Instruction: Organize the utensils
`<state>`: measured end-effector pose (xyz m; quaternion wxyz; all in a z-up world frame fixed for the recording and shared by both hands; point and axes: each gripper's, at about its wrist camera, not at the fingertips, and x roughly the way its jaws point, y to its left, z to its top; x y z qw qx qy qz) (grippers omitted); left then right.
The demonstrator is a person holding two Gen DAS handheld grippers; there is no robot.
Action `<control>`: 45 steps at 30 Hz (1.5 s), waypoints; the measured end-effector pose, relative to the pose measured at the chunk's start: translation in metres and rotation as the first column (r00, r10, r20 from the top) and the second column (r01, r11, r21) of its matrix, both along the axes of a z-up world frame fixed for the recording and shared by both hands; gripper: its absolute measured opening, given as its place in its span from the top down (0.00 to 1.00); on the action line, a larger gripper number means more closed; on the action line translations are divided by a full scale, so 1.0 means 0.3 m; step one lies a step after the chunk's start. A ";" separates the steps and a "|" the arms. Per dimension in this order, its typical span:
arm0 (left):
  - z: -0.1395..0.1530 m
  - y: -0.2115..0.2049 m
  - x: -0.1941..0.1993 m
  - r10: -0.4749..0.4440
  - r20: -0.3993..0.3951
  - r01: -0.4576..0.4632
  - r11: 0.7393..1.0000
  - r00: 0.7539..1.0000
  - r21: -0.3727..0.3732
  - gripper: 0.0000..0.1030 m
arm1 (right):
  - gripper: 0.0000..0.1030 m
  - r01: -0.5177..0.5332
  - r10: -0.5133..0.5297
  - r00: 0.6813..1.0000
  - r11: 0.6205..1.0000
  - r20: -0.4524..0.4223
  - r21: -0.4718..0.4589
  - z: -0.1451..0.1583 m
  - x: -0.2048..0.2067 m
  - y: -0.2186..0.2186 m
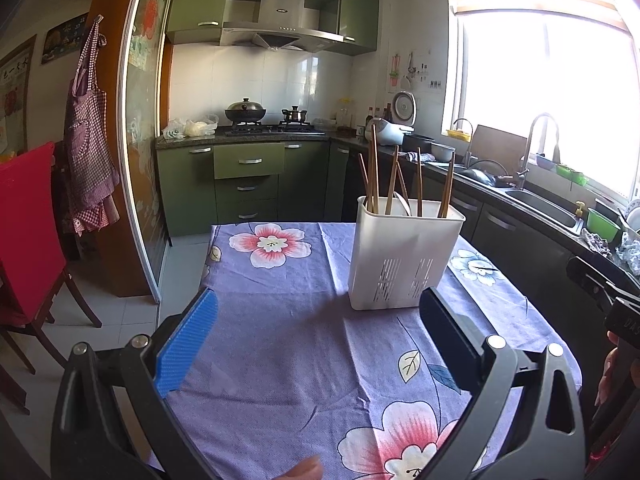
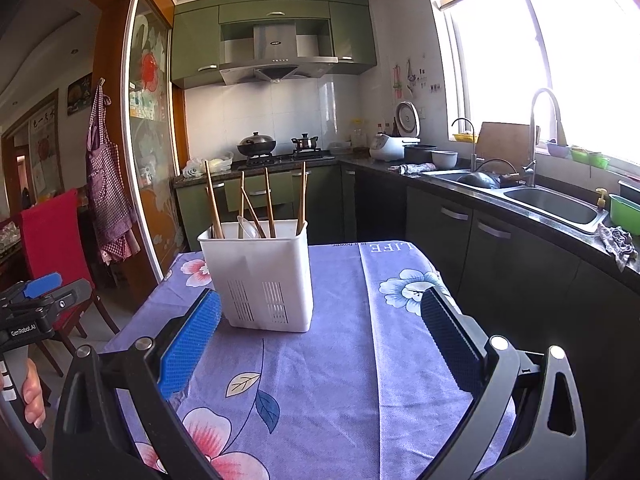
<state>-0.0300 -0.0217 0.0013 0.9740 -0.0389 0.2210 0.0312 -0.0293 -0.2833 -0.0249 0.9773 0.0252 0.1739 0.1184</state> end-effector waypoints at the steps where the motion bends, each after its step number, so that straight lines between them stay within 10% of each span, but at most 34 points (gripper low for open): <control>1: -0.001 0.000 0.000 0.000 -0.002 0.000 1.000 1.000 0.000 0.07 | 0.04 0.000 0.000 1.000 1.000 0.000 0.000 -0.001 0.000 0.001; 45: -0.013 0.011 0.006 -0.005 -0.034 0.005 1.000 0.999 -0.013 0.07 | 0.04 -0.007 0.007 1.000 1.000 -0.014 0.002 -0.025 0.009 0.012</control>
